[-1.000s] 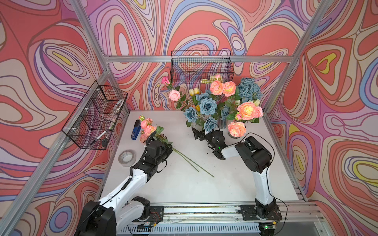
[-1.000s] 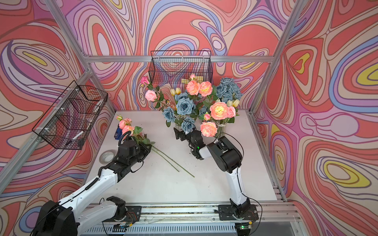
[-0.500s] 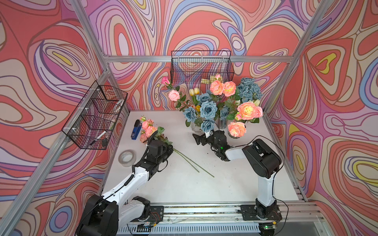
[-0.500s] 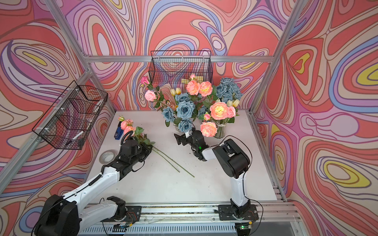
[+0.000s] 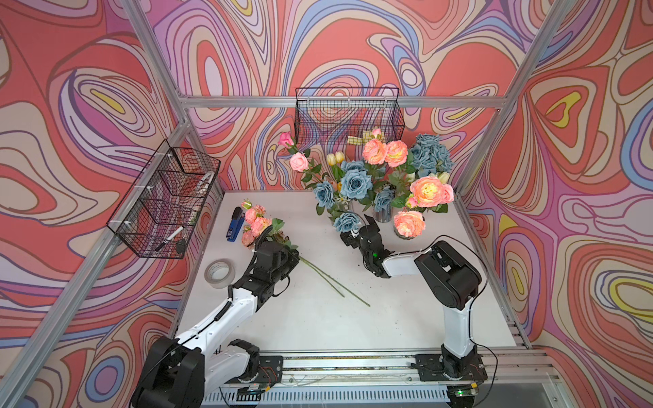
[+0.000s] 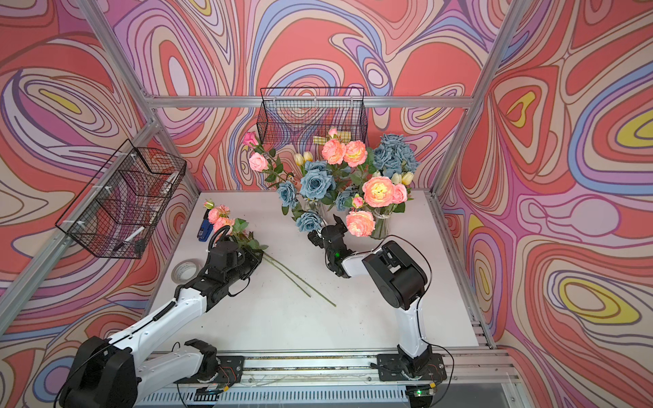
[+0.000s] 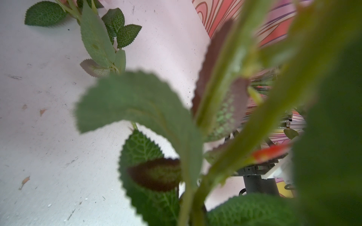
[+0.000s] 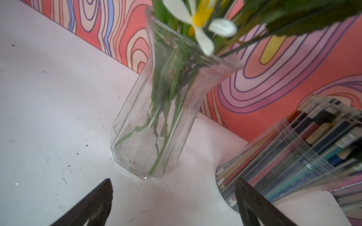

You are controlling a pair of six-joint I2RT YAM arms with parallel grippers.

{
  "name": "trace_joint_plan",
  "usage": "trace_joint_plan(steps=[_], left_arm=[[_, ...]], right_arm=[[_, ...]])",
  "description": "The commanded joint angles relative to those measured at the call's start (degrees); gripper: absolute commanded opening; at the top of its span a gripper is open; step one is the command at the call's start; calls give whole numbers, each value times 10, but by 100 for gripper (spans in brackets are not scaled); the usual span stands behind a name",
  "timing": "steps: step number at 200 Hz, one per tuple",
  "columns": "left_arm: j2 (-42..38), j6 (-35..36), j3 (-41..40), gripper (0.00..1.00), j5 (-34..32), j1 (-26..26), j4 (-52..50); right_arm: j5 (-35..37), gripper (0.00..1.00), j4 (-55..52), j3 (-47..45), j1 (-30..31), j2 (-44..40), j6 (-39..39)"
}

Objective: Pick out pink flowers from the vase
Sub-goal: Adjust the vase at the center of the board.

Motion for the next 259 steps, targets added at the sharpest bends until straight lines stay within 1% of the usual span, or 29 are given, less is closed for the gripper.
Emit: trace_joint_plan(steps=[1,15,31,51,74,90,102,107,141,156,171,216,237,259], left_arm=[[6,3,16,0,-11,-1,17],[8,4,16,0,-11,-2,20],[11,2,14,0,-9,-2,25],[16,3,14,0,-7,-1,30],[21,1,13,0,-4,-2,38],[22,1,12,0,-3,-1,40],[22,1,11,0,-4,-1,41],[21,0,11,0,-4,-1,41],[22,-1,9,0,-6,-1,38],[25,-4,7,0,-4,-1,42],[25,-5,5,0,-2,-1,47],[18,-1,3,0,-11,-1,30],[18,-2,19,0,-26,-1,-16],[25,-24,33,0,-36,-1,-55]], right_arm=[[28,98,24,-22,3,-11,-23],[19,98,-2,-25,3,-27,-6],[-12,98,-57,-26,3,-53,30],[-53,98,-62,-48,2,-85,59],[-95,98,-99,-53,-1,-115,102],[-143,98,-138,-46,-10,-137,162],[-175,98,-165,-36,-18,-138,206],[-184,98,-178,-31,-19,-155,218],[-208,98,-297,30,-23,-151,295],[-238,98,-344,51,-29,-146,340],[-274,98,-357,52,-33,-145,363],[-295,98,-378,26,-33,-157,390],[-296,98,-406,24,-33,-163,403],[-292,98,-432,26,-33,-170,420]])
